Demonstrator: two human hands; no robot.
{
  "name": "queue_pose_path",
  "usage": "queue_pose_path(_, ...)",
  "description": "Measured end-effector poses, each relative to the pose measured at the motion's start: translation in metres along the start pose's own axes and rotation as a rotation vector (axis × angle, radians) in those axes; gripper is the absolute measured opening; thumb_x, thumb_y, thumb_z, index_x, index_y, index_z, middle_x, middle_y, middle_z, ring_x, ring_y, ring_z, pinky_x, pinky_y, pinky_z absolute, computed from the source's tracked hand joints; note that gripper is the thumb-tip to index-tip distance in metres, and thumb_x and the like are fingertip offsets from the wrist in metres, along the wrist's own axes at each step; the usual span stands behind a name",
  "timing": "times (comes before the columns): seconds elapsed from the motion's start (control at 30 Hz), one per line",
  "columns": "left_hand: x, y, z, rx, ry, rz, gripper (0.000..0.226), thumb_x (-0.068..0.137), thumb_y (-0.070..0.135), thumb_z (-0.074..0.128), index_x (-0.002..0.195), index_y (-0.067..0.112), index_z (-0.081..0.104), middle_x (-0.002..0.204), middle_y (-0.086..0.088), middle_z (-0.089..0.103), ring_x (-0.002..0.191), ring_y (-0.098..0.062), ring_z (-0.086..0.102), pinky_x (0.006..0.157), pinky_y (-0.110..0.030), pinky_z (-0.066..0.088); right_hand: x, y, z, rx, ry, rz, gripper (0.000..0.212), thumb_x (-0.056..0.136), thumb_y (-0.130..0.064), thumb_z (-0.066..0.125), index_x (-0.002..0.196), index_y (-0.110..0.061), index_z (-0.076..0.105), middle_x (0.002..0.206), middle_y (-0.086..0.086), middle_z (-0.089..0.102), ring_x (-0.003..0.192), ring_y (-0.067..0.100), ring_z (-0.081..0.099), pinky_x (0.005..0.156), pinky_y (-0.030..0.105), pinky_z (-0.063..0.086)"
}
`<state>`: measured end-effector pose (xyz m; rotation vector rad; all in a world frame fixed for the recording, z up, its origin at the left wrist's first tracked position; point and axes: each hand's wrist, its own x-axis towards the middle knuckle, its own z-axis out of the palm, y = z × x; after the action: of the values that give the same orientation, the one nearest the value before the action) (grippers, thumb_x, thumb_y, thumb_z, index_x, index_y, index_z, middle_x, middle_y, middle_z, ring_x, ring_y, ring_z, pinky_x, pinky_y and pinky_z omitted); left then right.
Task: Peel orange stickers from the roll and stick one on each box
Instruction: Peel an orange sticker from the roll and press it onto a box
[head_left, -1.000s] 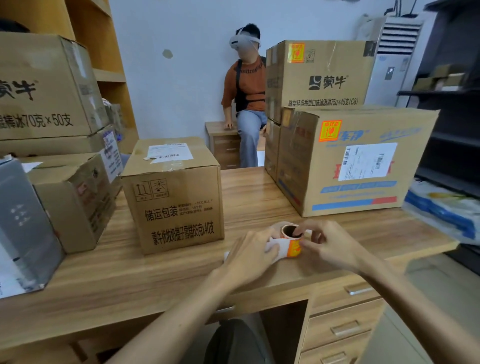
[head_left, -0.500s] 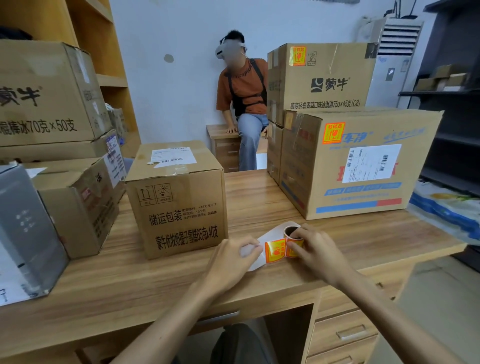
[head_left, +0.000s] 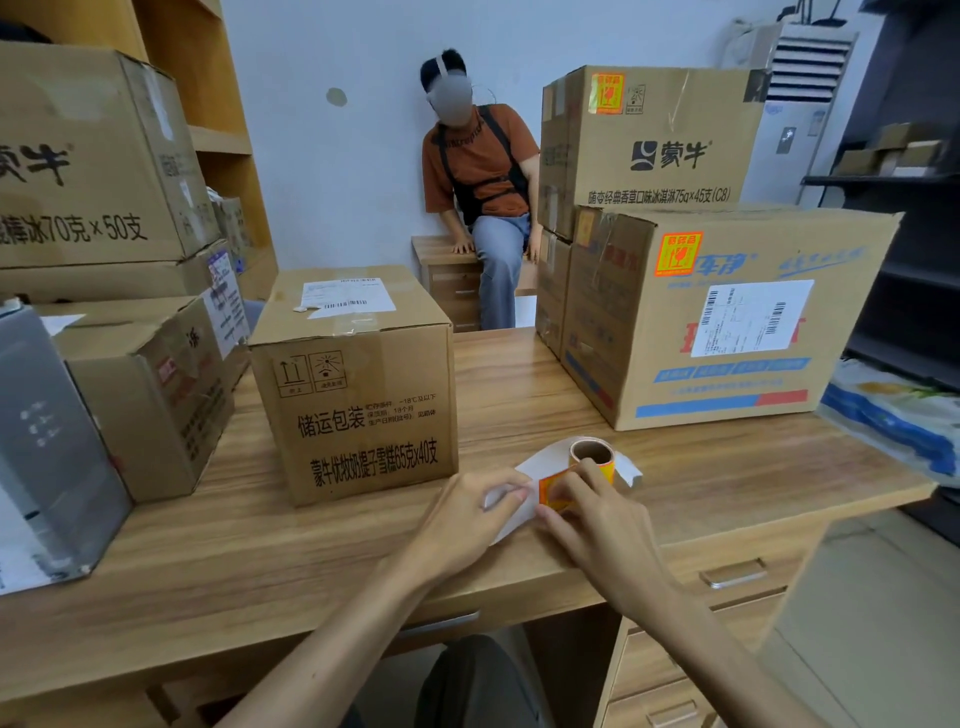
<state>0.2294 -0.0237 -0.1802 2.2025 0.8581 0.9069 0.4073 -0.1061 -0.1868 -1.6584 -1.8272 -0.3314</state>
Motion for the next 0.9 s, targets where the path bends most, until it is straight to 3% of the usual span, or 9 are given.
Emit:
queue_pose_path(0.17, -0.0012, -0.0012, 0.0004, -0.031, -0.036, 0.006, 0.022, 0.103, 0.025, 0.056, 0.111, 0.035, 0.074, 0.114, 0.021, 0.07, 0.115, 0.003, 0.059, 0.103, -0.036, 0.049, -0.0008, -0.0026, 0.0039, 0.008, 0.069, 0.046, 0.04, 0.092, -0.06, 0.04, 0.084, -0.024, 0.056, 0.101, -0.011, 0.055, 0.064, 0.013, 0.059, 0.045, 0.023, 0.032)
queue_pose_path(0.4, -0.0013, 0.0006, 0.0011, -0.093, -0.051, 0.045, 0.025, 0.102, 0.016, 0.054, 0.112, 0.024, 0.075, 0.113, 0.018, 0.072, 0.116, -0.002, 0.062, 0.107, -0.04, 0.046, 0.0011, -0.0016, 0.0047, 0.069, 0.129, 0.078, 0.04, 0.092, -0.06, 0.043, 0.081, -0.025, 0.057, 0.099, -0.013, 0.054, 0.066, 0.01, 0.058, 0.045, 0.034, 0.045)
queue_pose_path(0.53, -0.0004, 0.001, 0.0003, -0.088, -0.064, 0.053, 0.026, 0.103, 0.019, 0.052, 0.111, 0.028, 0.075, 0.114, 0.018, 0.072, 0.118, -0.006, 0.062, 0.107, -0.044, 0.045, 0.0014, -0.0006, 0.0026, 0.074, 0.145, 0.043, 0.035, 0.094, -0.055, 0.047, 0.083, -0.024, 0.059, 0.098, -0.013, 0.055, 0.067, 0.007, 0.056, 0.042, 0.026, 0.039)
queue_pose_path(0.63, -0.0008, 0.0008, 0.0004, -0.091, -0.06, 0.046, 0.025, 0.103, 0.017, 0.053, 0.111, 0.026, 0.075, 0.113, 0.019, 0.072, 0.117, -0.003, 0.062, 0.107, -0.043, 0.046, 0.0016, 0.0006, 0.0034, 0.062, 0.139, 0.007, 0.034, 0.094, -0.052, 0.045, 0.087, -0.024, 0.061, 0.099, -0.015, 0.054, 0.07, 0.008, 0.058, 0.041, 0.024, 0.036)
queue_pose_path(0.9, -0.0019, 0.0046, 0.0, -0.094, -0.075, 0.061, 0.023, 0.104, 0.016, 0.054, 0.109, 0.021, 0.076, 0.111, 0.016, 0.073, 0.114, -0.008, 0.064, 0.104, -0.038, 0.047, 0.001, 0.0022, 0.001, 0.077, 0.131, -0.019, 0.034, 0.096, -0.05, 0.043, 0.09, -0.026, 0.067, 0.102, -0.015, 0.06, 0.077, 0.007, 0.061, 0.044, 0.033, 0.047)
